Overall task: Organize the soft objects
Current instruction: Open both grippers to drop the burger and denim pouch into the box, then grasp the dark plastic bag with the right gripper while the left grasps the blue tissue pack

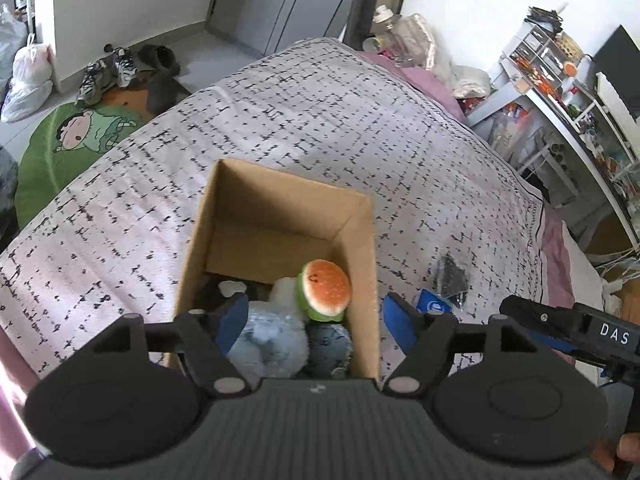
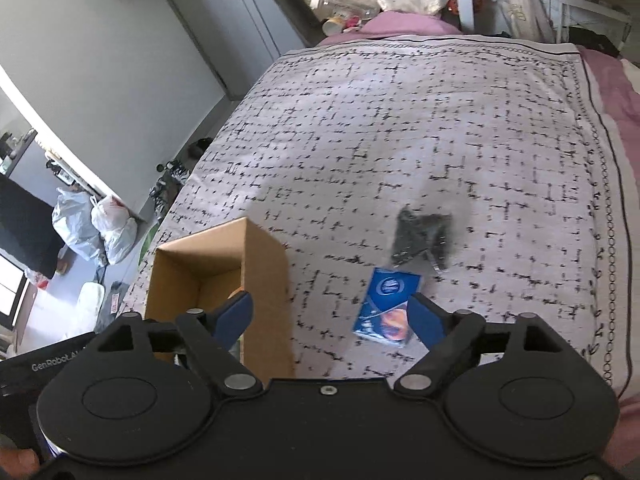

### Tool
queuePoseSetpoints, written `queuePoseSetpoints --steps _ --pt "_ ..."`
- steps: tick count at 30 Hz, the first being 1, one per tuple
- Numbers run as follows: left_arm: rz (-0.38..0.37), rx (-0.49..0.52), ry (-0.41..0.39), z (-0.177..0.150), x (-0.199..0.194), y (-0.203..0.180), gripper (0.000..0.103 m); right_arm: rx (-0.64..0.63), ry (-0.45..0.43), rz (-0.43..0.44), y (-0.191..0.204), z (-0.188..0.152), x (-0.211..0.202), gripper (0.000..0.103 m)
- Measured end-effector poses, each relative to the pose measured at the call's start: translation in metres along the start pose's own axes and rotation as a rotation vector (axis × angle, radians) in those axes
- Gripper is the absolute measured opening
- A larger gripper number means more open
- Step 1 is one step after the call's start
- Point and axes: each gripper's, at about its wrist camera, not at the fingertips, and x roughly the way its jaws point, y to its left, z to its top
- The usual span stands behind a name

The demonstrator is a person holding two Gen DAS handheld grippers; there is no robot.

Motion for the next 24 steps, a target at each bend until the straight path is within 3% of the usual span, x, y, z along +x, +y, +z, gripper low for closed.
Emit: queuePoseSetpoints --steps 9,24 --pt "-0.042 0.052 0.025 -0.005 0.007 -0.037 0.082 0.042 -0.024 0.024 -0.036 0.005 -0.008 0.103" --pt "-0.02 0.132 0.034 -0.012 0.026 -0.095 0.083 0.115 -0.022 0.072 -0.097 0.013 -0.005 0.103"
